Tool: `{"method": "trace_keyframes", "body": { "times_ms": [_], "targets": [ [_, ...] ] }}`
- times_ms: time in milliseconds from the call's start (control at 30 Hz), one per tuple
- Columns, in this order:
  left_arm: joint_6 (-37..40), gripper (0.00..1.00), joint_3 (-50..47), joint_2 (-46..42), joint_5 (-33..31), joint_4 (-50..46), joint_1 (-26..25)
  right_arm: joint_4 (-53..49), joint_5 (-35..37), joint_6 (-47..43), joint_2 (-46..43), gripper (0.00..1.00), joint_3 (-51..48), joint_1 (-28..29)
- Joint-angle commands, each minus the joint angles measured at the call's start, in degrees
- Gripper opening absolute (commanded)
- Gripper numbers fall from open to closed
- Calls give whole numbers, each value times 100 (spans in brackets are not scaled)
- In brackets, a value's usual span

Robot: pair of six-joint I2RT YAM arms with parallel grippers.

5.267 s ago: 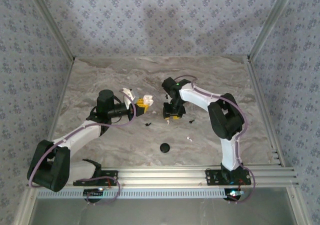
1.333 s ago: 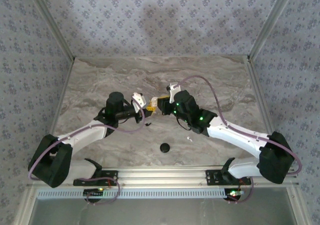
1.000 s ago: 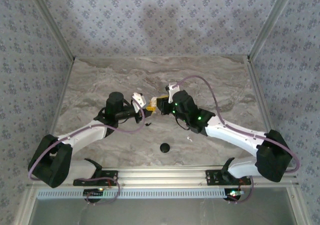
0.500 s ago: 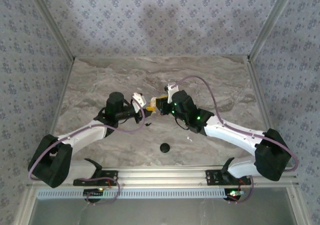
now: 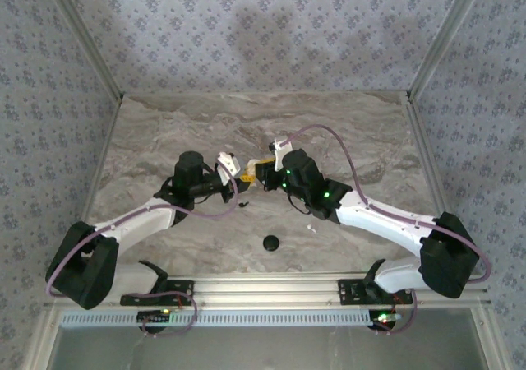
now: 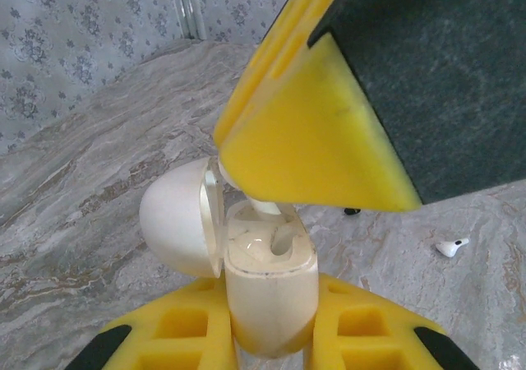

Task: Insert the wireless bluetooth earbuds into the charging case

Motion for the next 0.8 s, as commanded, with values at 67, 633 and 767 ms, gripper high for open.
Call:
{"method": "trace_keyframes", "body": {
  "times_ms": [67,633,767],
  "targets": [
    [71,15,164,-167,12,189,-36,15,-279,86,164,21,250,62],
    [97,15,94,-226,11,276,-39,-115,-333,262,203,25,361,18],
    [71,15,68,-237,-24,331,-39,-125,-365,306,202,29,371,7]
  ]
}}
